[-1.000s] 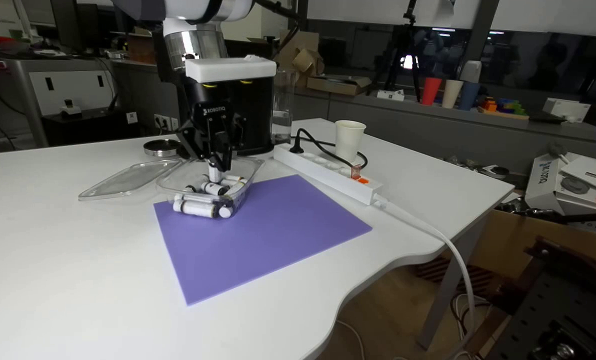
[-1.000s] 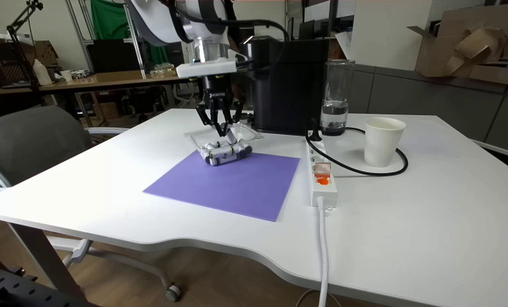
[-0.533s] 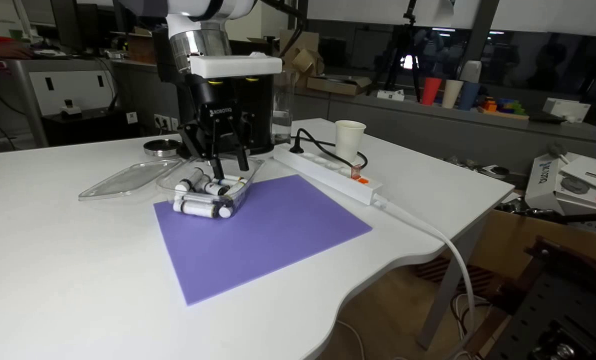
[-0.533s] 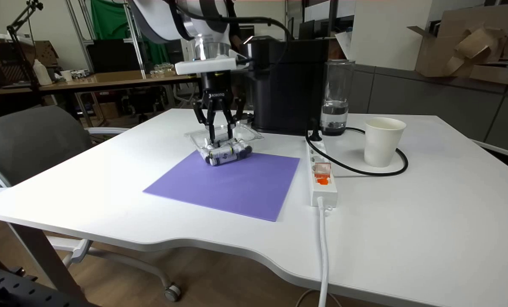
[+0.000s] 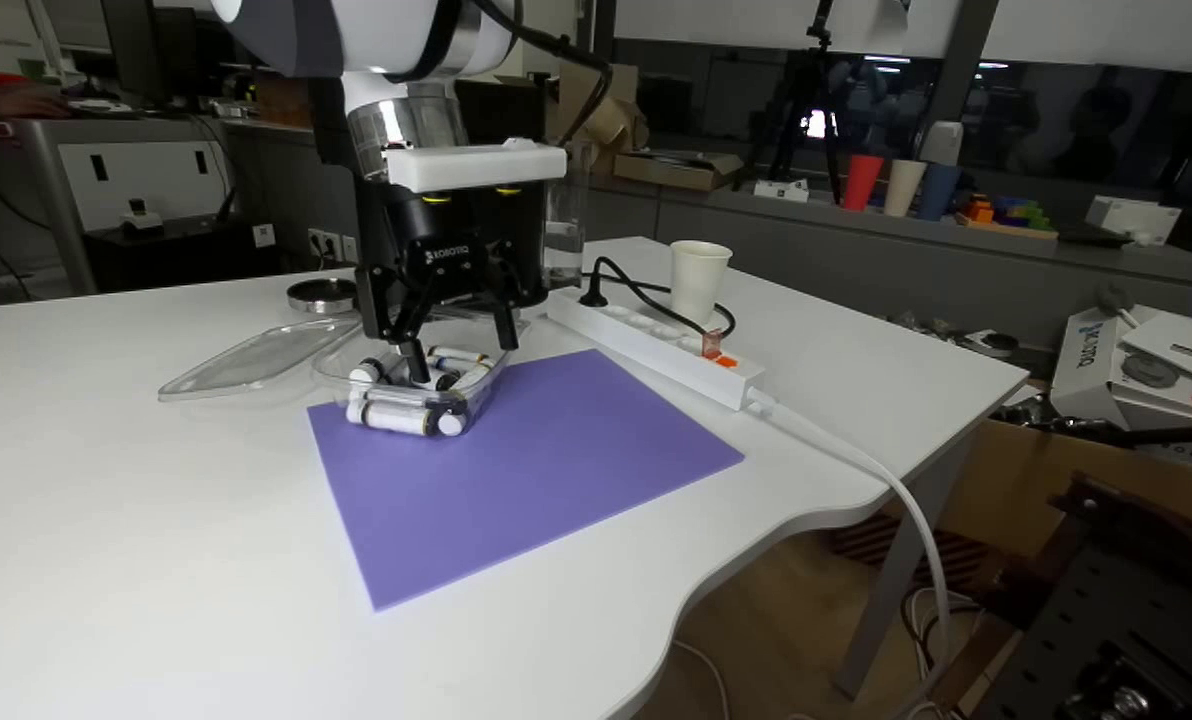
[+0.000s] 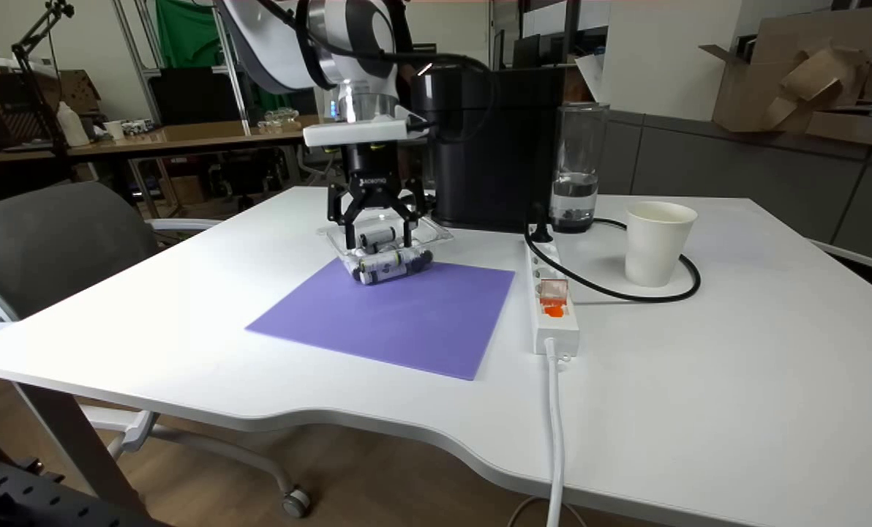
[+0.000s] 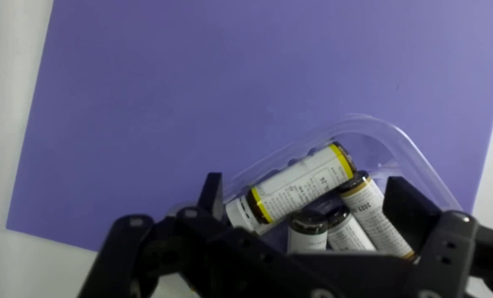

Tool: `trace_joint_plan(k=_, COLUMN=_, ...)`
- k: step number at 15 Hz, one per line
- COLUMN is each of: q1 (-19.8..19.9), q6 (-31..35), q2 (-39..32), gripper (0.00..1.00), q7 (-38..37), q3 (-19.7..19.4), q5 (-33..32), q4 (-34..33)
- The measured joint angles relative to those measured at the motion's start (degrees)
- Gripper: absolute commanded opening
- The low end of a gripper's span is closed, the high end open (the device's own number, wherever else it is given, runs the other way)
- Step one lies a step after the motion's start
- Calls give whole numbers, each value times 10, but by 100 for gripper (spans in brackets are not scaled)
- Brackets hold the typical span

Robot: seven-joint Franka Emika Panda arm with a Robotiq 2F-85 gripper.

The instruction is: Take out an object from the box and place it on the purple mat

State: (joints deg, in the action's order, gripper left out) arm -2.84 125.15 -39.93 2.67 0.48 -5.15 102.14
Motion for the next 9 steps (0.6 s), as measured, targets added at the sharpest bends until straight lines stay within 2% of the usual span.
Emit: trace_joint_plan(k=9, q1=1, q6=-12, q2=-18, gripper=100, q7=9, q3=-1, q5=0, q4=-19)
